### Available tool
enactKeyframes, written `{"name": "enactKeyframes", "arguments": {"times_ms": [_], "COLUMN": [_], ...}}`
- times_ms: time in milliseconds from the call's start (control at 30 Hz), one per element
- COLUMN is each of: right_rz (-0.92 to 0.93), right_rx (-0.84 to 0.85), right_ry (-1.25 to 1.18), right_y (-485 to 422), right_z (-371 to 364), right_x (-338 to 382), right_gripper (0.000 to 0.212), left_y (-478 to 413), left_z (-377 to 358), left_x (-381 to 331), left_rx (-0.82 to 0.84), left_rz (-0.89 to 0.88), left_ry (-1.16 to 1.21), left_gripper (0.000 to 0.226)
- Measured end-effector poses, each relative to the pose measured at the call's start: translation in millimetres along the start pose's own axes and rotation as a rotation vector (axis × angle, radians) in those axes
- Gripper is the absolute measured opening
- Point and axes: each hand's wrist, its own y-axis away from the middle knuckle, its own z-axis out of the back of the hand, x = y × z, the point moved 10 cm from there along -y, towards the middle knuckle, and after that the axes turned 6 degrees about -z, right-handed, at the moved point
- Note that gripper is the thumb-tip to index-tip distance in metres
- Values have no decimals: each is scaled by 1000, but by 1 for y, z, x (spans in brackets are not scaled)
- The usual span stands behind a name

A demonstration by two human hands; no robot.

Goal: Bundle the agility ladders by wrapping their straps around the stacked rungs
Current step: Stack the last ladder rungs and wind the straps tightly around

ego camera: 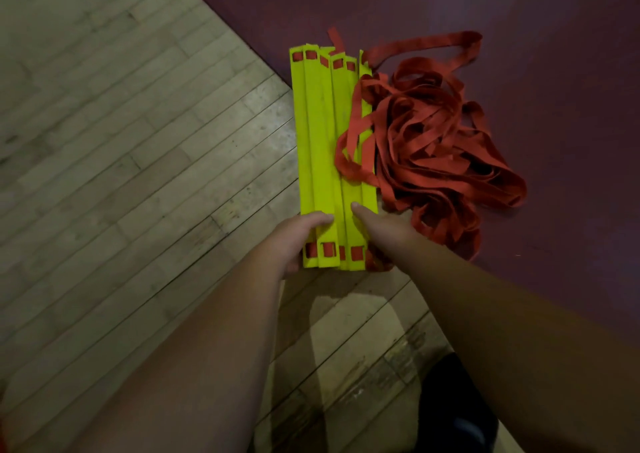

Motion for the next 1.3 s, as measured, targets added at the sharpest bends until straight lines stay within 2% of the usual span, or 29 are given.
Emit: {"name": "enactKeyframes", "arguments": {"times_ms": [33,100,167,233,333,467,567,600,700,767,867,967,1133,1233,1300], "right_rz": [-32,-53,-20,26,47,77,174,224,318,340,386,403,439,481,517], "right_rx": [37,99,148,178,229,210,160,143,178,200,181,187,164,123,137], "right_ry": [-32,-58,-79,-126,-181,-50,46,68,68,57,-60,-218,-487,-511,-517], "right_y": [5,19,33,52,96,154,210,231,299,342,396,437,483,502,515], "right_z": [-6,-16,-24,-30,-37,-34,-28,-26,-28,-31,-27,-19,-5,5,9], "right_x": [-3,0,12,31,61,91,122,134,162,172,186,196,204,195,187], "right_gripper": [112,117,117,107,79,74,61,64,93,101,91,94,62,34,30], "left_y": [7,24,41,61,99,161,219,241,307,352,420,476,548,574,581], "left_z": [-5,-10,-7,-1,13,34,52,56,58,53,45,37,23,18,26], "left_x": [0,-4,-11,-22,-42,-65,-84,-93,-121,-141,-166,-177,-175,-168,-161], "left_rx": [58,127,92,47,-48,-170,-287,-314,-365,-398,-501,-603,-678,-579,-467], "left_rz": [-3,-23,-66,-133,-246,-328,-414,-444,-517,-586,-717,-816,-965,-1026,-966], "left_ry": [31,49,13,-23,-104,-133,-198,-236,-397,-536,-724,-833,-949,-945,-828], "left_gripper": [41,43,38,34,30,29,27,28,25,22,20,27,49,74,81]}}
